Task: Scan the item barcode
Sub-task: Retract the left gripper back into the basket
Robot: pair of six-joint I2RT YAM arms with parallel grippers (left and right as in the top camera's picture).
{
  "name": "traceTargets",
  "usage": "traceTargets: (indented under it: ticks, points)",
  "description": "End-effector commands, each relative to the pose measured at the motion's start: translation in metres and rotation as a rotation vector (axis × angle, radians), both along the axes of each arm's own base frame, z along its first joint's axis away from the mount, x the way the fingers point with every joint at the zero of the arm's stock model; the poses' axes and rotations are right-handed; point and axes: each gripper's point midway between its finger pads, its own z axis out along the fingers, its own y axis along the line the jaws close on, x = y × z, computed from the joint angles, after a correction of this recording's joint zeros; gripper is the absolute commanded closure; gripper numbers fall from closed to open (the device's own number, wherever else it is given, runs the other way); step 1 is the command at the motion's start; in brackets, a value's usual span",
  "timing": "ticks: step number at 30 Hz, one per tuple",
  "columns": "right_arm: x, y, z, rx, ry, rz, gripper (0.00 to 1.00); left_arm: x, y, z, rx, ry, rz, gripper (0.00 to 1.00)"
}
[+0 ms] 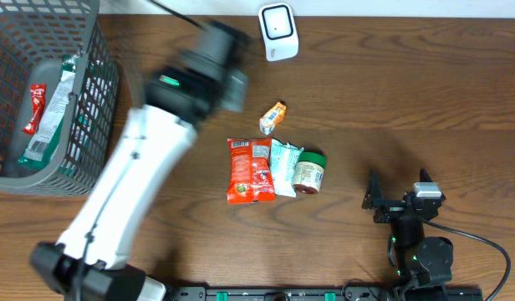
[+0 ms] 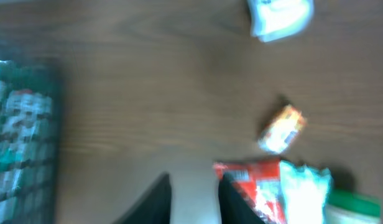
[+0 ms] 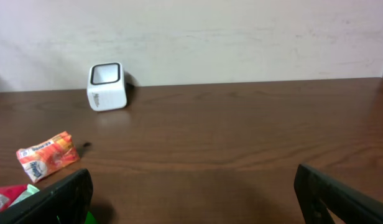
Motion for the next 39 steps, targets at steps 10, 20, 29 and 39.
traceTargets:
  ticks: [10,20,29,39]
  points:
    - [0.000,-0.005,0.000,-0.005,0.000,-0.021,0.01,-0.008,0.294,0.069,-0.068,-0.150,0.749,0.28]
    - [0.000,-0.005,0.000,-0.005,0.000,-0.021,0.01,-0.005,0.384,-0.025,0.013,0.088,0.817,0.18]
    - [0.000,-0.005,0.000,-0.005,0.000,-0.021,0.01,0.022,0.402,-0.102,0.027,0.221,0.750,0.19]
    - [0.000,-0.005,0.000,-0.005,0.000,-0.021,0.01,0.041,0.420,-0.172,0.087,0.307,0.647,0.20]
